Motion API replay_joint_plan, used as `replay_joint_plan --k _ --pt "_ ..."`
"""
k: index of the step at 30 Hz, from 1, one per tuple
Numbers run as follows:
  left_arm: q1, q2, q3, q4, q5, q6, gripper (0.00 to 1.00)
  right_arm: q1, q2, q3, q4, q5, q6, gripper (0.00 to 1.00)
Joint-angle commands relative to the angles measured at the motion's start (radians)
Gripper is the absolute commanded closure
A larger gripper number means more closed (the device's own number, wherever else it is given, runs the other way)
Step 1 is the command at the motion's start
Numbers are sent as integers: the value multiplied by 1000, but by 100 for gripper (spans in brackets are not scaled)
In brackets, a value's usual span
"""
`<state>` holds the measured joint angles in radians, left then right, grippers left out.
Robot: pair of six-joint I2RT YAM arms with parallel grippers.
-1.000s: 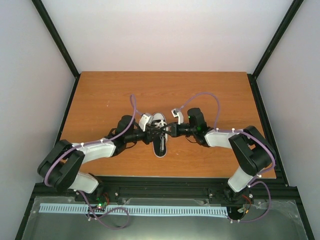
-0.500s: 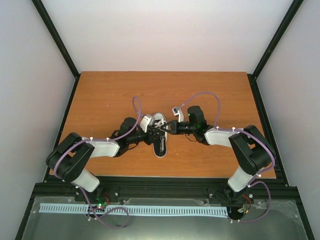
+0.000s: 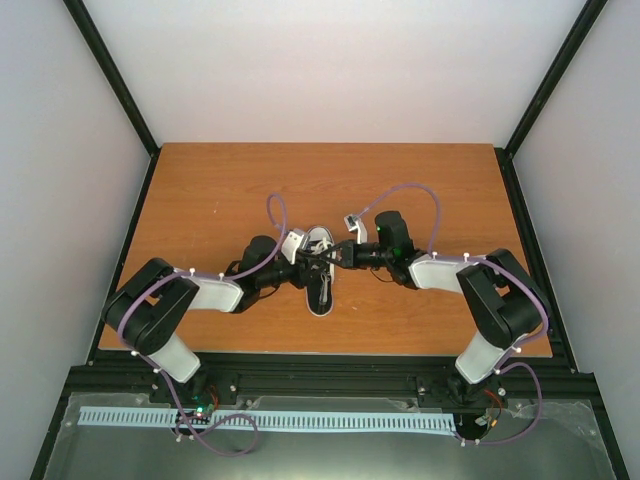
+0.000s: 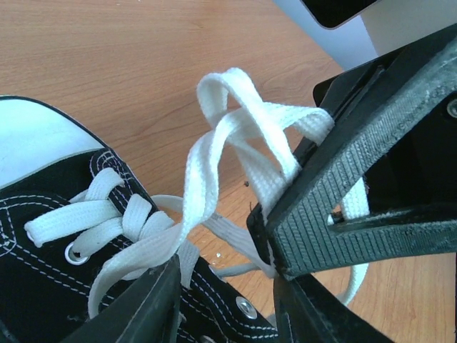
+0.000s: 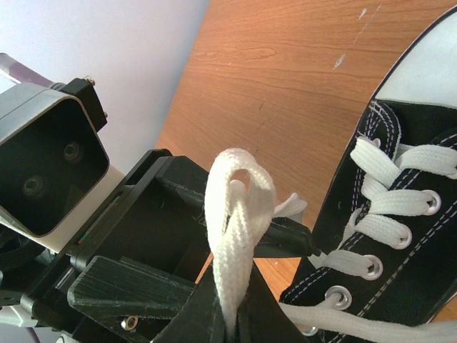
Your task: Tie the shoes
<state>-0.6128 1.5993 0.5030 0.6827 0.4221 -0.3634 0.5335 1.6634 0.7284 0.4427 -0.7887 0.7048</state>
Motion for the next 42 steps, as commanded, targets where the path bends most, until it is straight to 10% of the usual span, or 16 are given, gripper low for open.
replay_joint_plan --k 1,8,22,29,42 --pt "-5 9 40 83 20 9 61 -7 17 28 16 -35 13 97" --pt "-7 11 55 99 49 10 59 -10 25 34 15 -44 20 97" --pt "-20 0 79 98 66 32 98 -12 48 35 12 -52 19 97" --pt "-21 -50 41 49 -31 14 99 -16 11 39 -82 5 -61 97" --pt "-21 -184 26 -226 -114 15 99 -41 -43 2 -163 48 -144 66"
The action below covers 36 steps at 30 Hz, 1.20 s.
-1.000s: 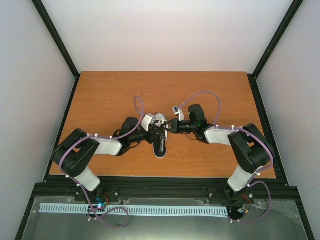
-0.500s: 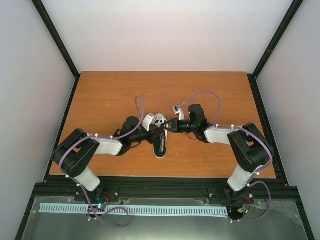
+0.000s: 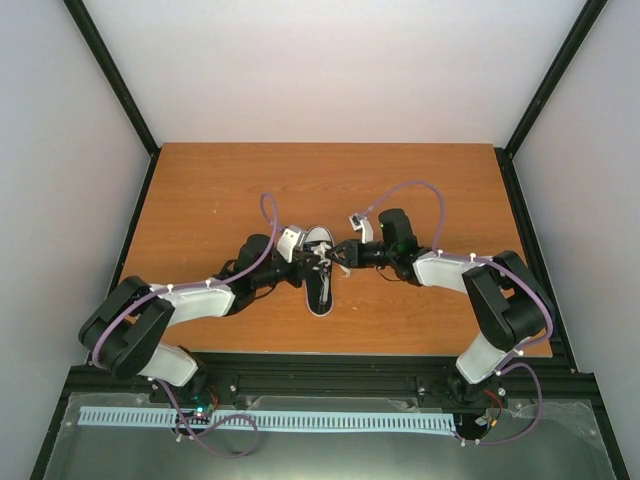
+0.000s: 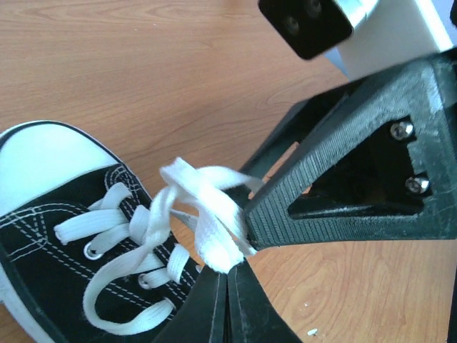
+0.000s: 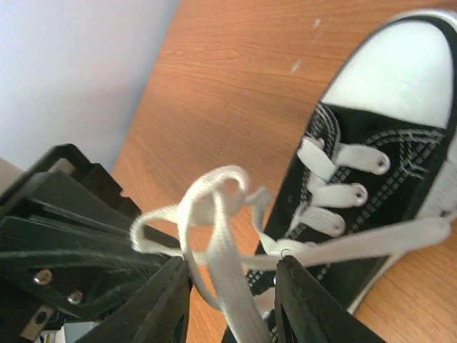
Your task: Tie the shoes
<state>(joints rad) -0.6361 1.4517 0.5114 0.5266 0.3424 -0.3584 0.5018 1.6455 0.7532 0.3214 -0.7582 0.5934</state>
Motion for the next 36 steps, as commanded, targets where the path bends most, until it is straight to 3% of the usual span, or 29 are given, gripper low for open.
replay_joint_plan --k 1,10,16,25,31,36 --pt "3 -41 19 -84 -35 9 99 -9 -27 -25 -42 19 -33 65" --pt "3 -78 32 -132 -6 -16 99 -12 -24 -29 -44 29 -55 75" --pt "3 -154 98 -364 -56 -22 99 -14 -40 -26 -79 48 -89 97" --pt "3 -267 259 -832 -104 30 99 -14 -46 -30 -101 56 -120 97" --pt "3 -292 354 -980 -39 31 99 -14 -30 -26 -116 62 -142 97" --pt "3 -313 446 -1140 -133 73 99 -14 -12 -22 -128 62 -167 97"
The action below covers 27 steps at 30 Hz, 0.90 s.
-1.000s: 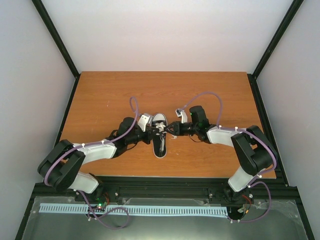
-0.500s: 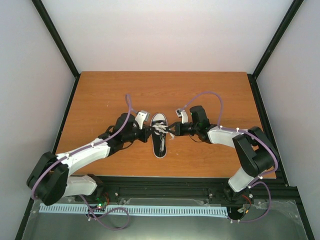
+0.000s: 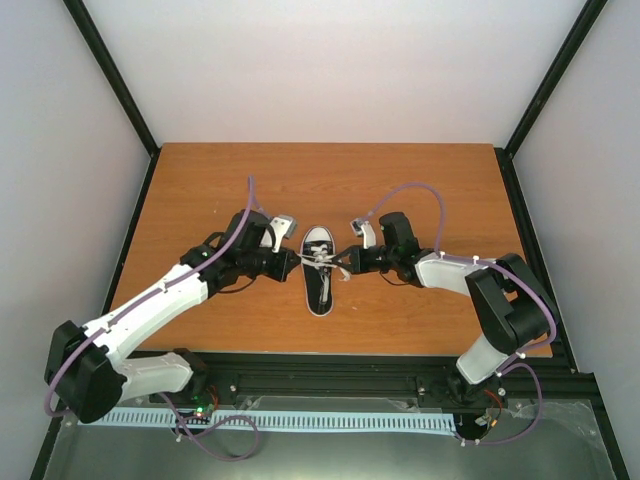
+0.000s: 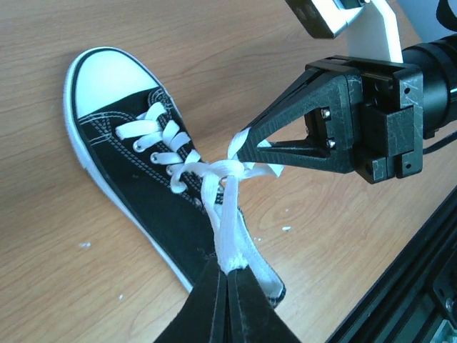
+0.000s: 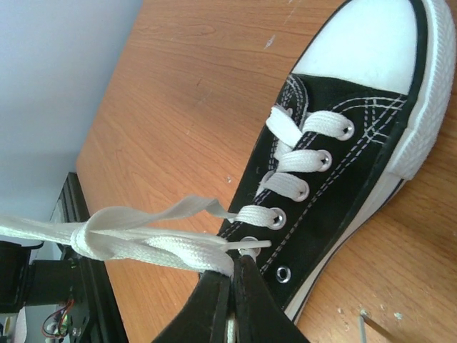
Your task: Tie the shoes
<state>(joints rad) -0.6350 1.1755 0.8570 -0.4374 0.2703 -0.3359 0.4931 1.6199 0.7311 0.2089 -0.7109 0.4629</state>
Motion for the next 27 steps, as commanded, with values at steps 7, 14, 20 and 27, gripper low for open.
replay_joint_plan --k 7,14,20,27 --pt "0 13 166 -260 -108 110 99 -4 49 8 -12 -16 -54 97" --pt "-1 36 134 -184 -186 103 99 -5 65 16 -16 -13 -66 97" --pt "-3 244 57 -41 -127 31 99 -5 74 13 -21 18 -63 97" --pt "-2 341 -3 158 -131 -8 99 -5 75 12 -27 34 -65 97"
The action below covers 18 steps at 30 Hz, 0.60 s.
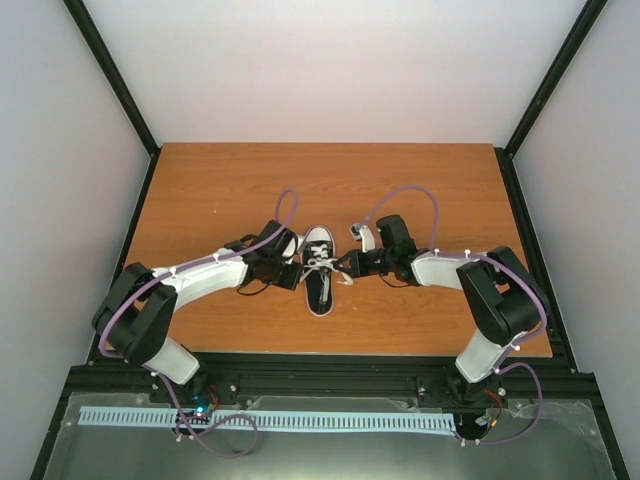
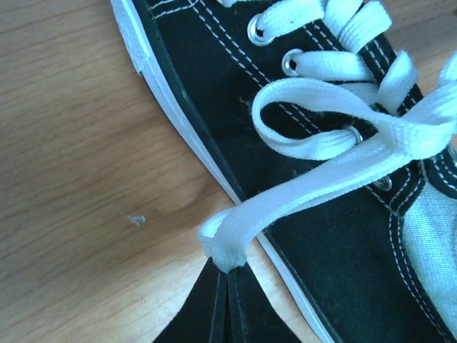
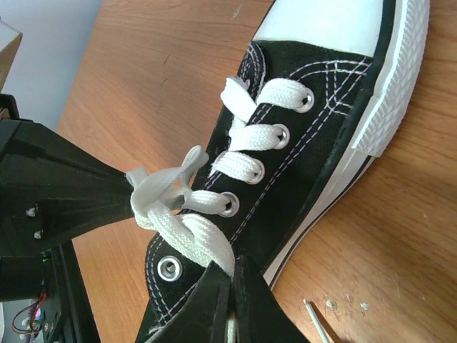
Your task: Tie the shoes
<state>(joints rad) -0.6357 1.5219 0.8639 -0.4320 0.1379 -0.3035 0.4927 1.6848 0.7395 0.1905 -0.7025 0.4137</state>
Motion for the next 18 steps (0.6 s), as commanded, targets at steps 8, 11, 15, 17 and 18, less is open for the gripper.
replay_joint_plan --k 8,11,15,17,18 --pt "-2 -37 -104 247 4 -81 58 -5 0 -2 -6 31 -16 96" --pt "-1 -36 -132 269 -5 -95 54 -5 -2 -3 -8 28 -19 96" --pt "2 -22 -157 323 -57 -119 55 -5 -9 -7 -7 26 -20 96" --pt "5 -9 -164 349 -88 -140 58 -5 -13 -10 -7 26 -20 96" --pt "5 -3 -168 366 -99 -145 58 -5 -17 -12 -7 27 -21 96"
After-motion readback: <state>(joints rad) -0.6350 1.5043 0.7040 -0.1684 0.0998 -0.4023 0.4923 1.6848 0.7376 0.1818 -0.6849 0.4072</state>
